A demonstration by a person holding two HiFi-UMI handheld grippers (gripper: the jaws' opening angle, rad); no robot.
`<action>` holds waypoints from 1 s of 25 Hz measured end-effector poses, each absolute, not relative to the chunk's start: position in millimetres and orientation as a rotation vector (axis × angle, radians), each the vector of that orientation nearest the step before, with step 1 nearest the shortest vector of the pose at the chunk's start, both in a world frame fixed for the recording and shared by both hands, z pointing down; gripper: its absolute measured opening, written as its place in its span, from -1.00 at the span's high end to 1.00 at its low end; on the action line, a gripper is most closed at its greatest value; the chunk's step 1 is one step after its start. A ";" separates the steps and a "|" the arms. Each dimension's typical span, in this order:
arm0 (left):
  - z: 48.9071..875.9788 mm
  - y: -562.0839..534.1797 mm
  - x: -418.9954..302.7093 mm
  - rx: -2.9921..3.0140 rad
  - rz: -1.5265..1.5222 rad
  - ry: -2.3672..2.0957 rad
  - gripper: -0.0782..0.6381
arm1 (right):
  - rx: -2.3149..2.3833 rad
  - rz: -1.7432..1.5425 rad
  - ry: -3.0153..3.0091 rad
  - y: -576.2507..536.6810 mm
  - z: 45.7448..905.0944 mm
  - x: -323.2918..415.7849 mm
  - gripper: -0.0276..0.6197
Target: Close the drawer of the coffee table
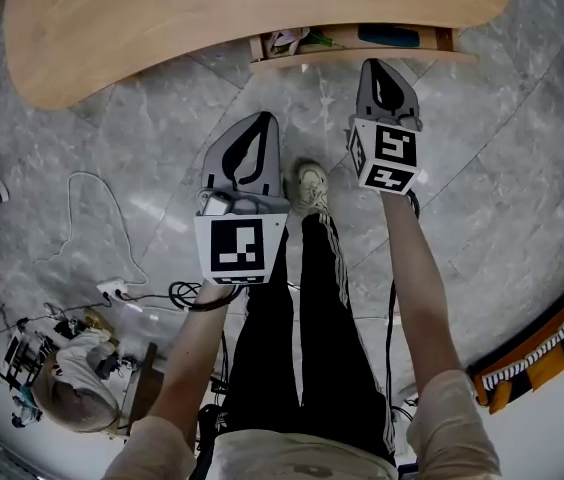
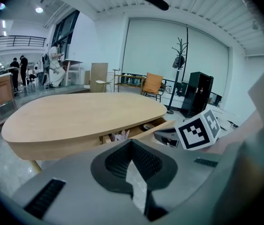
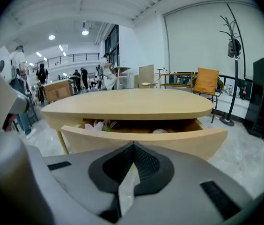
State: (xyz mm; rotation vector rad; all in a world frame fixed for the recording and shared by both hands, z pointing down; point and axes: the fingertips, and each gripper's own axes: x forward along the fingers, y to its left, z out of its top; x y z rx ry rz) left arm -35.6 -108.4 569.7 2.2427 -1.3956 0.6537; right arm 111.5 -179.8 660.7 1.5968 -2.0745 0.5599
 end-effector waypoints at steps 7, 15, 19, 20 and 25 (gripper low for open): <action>580.9 -124.3 -38.1 2.265 0.668 -1.386 0.76 | 1.704 0.573 -2.296 -234.6 658.4 106.3 0.90; 584.9 -143.9 -39.7 2.277 0.608 -1.411 0.76 | 1.689 0.458 -2.336 -263.5 664.0 98.8 0.90; 586.1 -151.2 -34.0 2.294 0.584 -1.396 0.76 | 1.674 0.462 -2.343 -265.4 663.2 100.2 0.90; 585.0 -152.3 -32.8 2.296 0.574 -1.398 0.76 | 1.662 0.456 -2.343 -265.8 662.7 100.0 0.90; 576.8 -148.2 -27.6 2.304 0.535 -1.401 0.76 | 1.614 0.470 -2.319 -265.9 663.7 99.1 0.90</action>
